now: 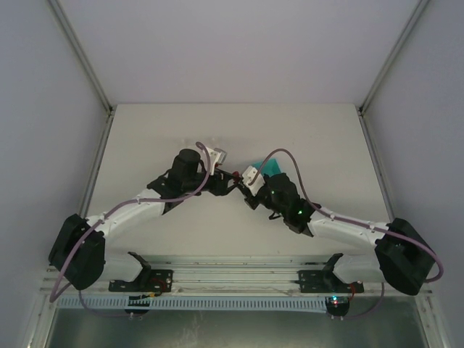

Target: Install the large spring

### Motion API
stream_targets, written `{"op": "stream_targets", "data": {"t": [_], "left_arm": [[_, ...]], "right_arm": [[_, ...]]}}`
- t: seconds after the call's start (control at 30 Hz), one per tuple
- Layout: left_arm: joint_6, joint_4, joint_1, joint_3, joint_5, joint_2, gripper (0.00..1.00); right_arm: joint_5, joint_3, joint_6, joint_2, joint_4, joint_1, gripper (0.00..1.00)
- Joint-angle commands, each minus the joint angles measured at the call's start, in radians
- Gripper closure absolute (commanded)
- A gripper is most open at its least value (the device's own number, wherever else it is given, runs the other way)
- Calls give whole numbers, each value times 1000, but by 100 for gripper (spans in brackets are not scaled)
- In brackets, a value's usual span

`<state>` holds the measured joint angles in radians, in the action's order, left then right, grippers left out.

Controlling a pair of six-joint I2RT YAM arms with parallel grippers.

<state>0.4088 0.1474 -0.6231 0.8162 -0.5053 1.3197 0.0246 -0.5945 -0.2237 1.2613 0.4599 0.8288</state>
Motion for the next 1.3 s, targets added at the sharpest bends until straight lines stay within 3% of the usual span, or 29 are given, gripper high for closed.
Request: {"op": "stream_targets", "data": {"t": [0.0,0.4,0.53,0.63,0.77,0.93,1.1,1.27], "left_arm": [[1,-3,-9,47,-3,11,41],[64,61,-9,14,35,3,59],[64,63,-9,1,17,-5,70],[69,69,-9,-5,9,-11,84],[76,72,-9,3,16,-16,100],[62,60,7,34,67,-12,100],[14,14,60,90,171,-4,100],[-43,7,122,128,330,11,100]], "right_arm": [[-12,1,-42,-3,68,20,84],[-5,6,-66,-5,78,33,84],[7,4,-65,2,76,33,84],[17,-4,-61,9,67,33,81],[20,-9,-54,13,64,33,66],[51,-36,-21,20,3,33,41],[126,-112,74,-23,-195,35,13],[308,-180,189,-62,-367,32,0]]}}
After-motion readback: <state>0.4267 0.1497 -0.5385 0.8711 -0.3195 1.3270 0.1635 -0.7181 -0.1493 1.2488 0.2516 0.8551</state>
